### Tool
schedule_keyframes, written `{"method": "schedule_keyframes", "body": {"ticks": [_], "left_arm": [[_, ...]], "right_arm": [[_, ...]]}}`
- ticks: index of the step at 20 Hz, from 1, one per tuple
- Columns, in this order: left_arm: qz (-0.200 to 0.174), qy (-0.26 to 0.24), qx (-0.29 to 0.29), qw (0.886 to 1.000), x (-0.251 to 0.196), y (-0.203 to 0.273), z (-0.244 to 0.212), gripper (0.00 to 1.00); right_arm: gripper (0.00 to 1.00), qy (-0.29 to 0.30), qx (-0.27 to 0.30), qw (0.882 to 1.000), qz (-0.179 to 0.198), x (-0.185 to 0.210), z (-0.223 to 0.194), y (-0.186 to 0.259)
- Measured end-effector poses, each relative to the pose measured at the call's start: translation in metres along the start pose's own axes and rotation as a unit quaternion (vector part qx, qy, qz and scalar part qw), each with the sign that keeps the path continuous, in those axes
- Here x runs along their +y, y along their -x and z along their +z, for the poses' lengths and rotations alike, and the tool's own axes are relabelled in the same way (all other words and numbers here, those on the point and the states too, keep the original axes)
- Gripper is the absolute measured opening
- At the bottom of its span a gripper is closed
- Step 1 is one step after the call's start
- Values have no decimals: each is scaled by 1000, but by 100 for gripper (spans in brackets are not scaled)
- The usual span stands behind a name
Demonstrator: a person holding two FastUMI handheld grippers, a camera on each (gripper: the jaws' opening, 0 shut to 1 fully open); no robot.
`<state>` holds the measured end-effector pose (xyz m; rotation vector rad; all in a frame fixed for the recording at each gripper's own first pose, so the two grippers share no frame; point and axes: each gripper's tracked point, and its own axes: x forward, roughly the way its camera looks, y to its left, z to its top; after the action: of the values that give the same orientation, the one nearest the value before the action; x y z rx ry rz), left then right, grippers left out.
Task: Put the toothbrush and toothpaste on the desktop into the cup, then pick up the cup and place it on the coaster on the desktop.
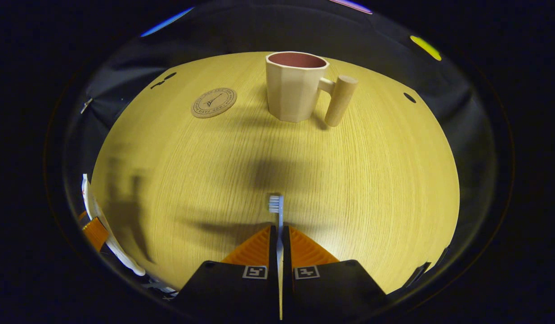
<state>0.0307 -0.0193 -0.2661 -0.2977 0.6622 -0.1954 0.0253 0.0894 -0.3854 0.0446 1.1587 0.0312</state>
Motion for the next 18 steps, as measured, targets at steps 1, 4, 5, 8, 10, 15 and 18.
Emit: {"method": "schedule_keyframes", "body": {"ticks": [1, 4, 5, 8, 10, 15, 18], "left_arm": [[2, 0, 0, 1000, -1, 2, -1, 30], [7, -1, -3, 1000, -8, 8, 0, 30], [7, -1, -7, 1000, -11, 8, 2, 30], [1, 5, -24, 1000, -25, 9, 11, 29], [-6, 9, -43, 999, -36, 10, 22, 34], [-33, 0, -98, 995, -67, 3, 60, 29], [-52, 1, -126, 991, -86, -7, 86, 29]], "right_arm": [[7, -7, -4, 1000, 7, 1, 0, 3], [7, -31, -39, 998, 32, 4, 8, 21], [7, -37, -57, 997, 47, 6, 10, 31], [7, -46, -111, 990, 80, 6, 20, 56], [7, -50, -147, 984, 93, 2, 25, 68], [7, -57, -248, 958, 130, -6, 50, 105], [7, -70, -288, 943, 150, -11, 65, 122]]}}
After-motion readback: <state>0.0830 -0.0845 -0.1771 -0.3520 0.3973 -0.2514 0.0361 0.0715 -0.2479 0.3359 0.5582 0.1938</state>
